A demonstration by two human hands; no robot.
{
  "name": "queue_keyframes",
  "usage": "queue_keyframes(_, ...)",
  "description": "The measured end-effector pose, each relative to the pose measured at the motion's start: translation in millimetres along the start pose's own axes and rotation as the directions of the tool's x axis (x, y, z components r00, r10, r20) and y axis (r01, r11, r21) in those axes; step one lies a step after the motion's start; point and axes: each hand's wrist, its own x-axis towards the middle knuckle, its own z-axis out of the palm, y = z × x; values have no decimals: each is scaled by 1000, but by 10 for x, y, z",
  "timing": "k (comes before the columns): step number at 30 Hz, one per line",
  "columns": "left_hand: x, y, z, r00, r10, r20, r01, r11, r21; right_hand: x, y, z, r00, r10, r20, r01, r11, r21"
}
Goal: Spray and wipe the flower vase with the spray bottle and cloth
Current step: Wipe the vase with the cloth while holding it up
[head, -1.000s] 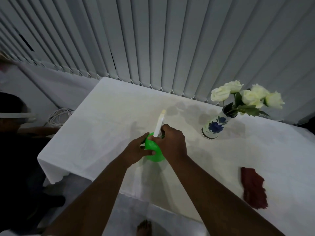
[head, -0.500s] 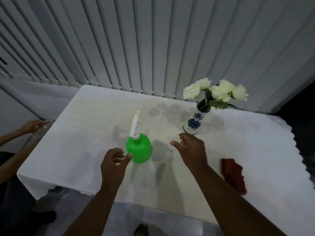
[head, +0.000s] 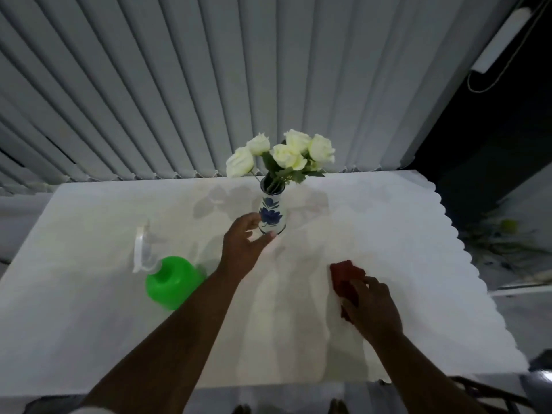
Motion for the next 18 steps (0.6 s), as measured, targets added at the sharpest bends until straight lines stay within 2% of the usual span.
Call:
queue_keyframes(4, 480, 187, 161, 999, -19, -31, 19, 1000, 16, -25, 66, 237, 999, -1, 44, 4, 998, -61)
queue_keyframes(6, 626, 250, 195, 999, -16, -42, 17, 999, 30, 21, 48, 283, 1000, -8, 30, 9, 999, -49)
queue_keyframes(9, 752, 347, 271, 998, -18, -63, 16, 999, -37, 96, 35, 290, 1000, -10, -19, 9, 1000, -14)
queue_keyframes(13, 768, 500, 309, 1000, -6, -28, 5, 999, -45, 142, -46, 72, 993, -5, -122, 32, 976, 216)
queue_keyframes(16, 798, 608, 166, 1000, 4, -21, -5, 998, -64, 171, -255, -235, 948, -7, -319, 161, 874, 458)
queue_keyframes(18, 794, 742, 16, 1000, 25, 16, -25, 999, -47, 203, -436, -396, 917, 17, -398, 229, 794, 563)
